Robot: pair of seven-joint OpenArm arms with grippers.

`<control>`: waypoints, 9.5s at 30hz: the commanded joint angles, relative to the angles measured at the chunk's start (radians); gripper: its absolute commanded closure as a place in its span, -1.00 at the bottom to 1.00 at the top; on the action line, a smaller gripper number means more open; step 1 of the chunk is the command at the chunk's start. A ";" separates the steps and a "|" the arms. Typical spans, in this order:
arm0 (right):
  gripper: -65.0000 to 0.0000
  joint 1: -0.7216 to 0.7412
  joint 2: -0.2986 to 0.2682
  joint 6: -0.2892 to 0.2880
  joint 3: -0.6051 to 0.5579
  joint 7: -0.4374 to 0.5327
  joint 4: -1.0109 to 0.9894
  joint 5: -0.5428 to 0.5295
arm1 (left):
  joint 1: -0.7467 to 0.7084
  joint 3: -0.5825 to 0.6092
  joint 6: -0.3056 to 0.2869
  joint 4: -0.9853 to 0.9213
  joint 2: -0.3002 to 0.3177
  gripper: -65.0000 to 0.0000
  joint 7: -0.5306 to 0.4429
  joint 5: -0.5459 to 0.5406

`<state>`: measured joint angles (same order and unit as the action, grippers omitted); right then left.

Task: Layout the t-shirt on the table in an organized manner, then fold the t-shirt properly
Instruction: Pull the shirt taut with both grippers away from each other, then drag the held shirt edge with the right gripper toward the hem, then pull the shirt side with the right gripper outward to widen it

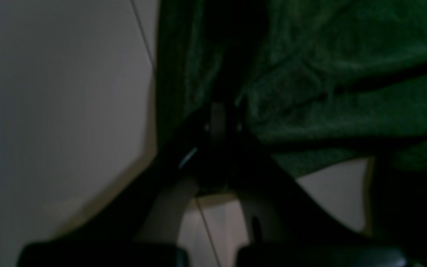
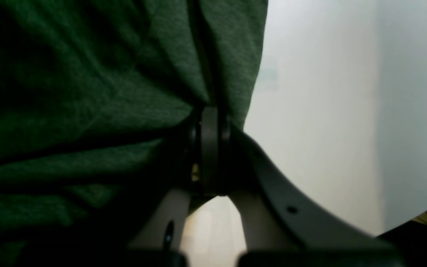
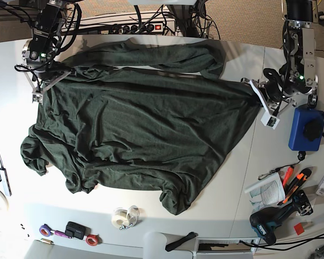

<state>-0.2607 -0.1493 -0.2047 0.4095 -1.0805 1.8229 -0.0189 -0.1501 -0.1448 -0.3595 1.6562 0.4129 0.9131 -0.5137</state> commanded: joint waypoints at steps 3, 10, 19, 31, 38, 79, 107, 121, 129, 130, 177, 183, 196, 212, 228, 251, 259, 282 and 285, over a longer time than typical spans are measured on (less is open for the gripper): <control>1.00 0.005 -0.011 0.008 0.004 0.001 0.014 0.009 | -0.019 0.009 -0.007 -0.009 0.006 1.00 0.101 0.027; 1.00 -0.026 -0.011 0.008 0.004 -0.014 0.014 0.012 | -0.036 0.009 -0.007 -0.009 0.005 1.00 0.126 0.034; 1.00 -0.055 -0.012 0.007 0.004 -0.001 0.014 0.019 | -0.084 0.008 -0.006 -0.008 0.006 1.00 0.127 0.034; 1.00 -0.063 -0.031 0.003 0.004 -0.027 0.014 0.053 | -0.135 -0.008 -0.004 -0.008 0.005 1.00 0.127 0.038; 1.00 -0.124 -0.031 0.003 0.004 -0.039 0.014 0.053 | -0.144 -0.113 -0.027 -0.008 0.005 1.00 0.127 0.030; 0.19 -0.074 -0.031 -0.023 0.004 -0.015 0.017 -0.018 | -0.129 -0.225 -0.215 -0.008 0.000 0.28 0.111 -0.318; 0.19 0.172 -0.031 -0.023 0.004 0.274 0.132 -0.018 | 0.084 -0.224 -0.339 -0.004 0.000 0.28 0.030 -0.470; 0.17 0.558 -0.031 -0.043 0.004 0.431 -0.414 -0.018 | 0.077 -0.224 -0.339 -0.005 -0.011 0.28 0.037 -0.441; -0.28 0.696 -0.030 -0.112 -0.069 0.325 -0.584 -0.109 | 0.064 -0.224 -0.339 -0.005 -0.021 0.28 0.036 -0.443; -0.28 0.693 -0.029 -0.112 -0.090 0.323 -0.584 -0.116 | 0.064 -0.224 -0.339 -0.005 -0.023 0.28 0.037 -0.444; 0.11 0.848 -0.026 -0.034 -0.238 0.298 -0.813 0.013 | 0.064 -0.224 -0.339 -0.005 -0.047 0.28 0.041 -0.443; 0.11 0.848 -0.025 0.013 -0.238 0.296 -0.813 0.105 | 0.064 -0.224 -0.339 -0.005 -0.047 0.28 0.051 -0.443; 0.11 0.848 -0.025 0.063 -0.238 0.407 -0.813 0.161 | 0.064 -0.224 -0.339 -0.005 -0.048 0.28 0.051 -0.443; 1.00 0.849 -0.026 0.062 -0.238 0.673 -0.813 0.158 | 0.064 -0.224 -0.339 -0.005 -0.048 0.29 0.048 -0.443; 0.55 0.912 -0.026 0.060 -0.238 1.012 -0.817 0.166 | 0.064 -0.224 -0.339 -0.005 -0.047 0.29 0.048 -0.443; 1.00 0.733 -0.131 0.386 -0.214 0.555 -0.481 0.170 | 0.048 -0.224 -0.339 -0.005 -0.047 0.29 0.043 -0.440; 0.08 0.694 -0.109 0.226 0.049 0.573 -0.550 0.077 | 0.047 -0.224 -0.339 -0.005 -0.047 0.29 0.044 -0.444; 0.88 0.821 -0.111 0.037 0.146 0.743 -0.937 -0.010 | 0.048 -0.224 -0.339 -0.005 -0.047 0.29 0.036 -0.451; 0.89 0.821 -0.111 0.037 0.146 0.742 -0.937 -0.011 | 0.048 -0.224 -0.339 -0.005 -0.047 0.29 0.036 -0.451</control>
<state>0.5266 -0.2455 -0.1658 0.5564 -0.3656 0.8696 -0.0261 -0.1158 -0.3634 -0.6895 1.6360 0.3523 0.9714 -0.9394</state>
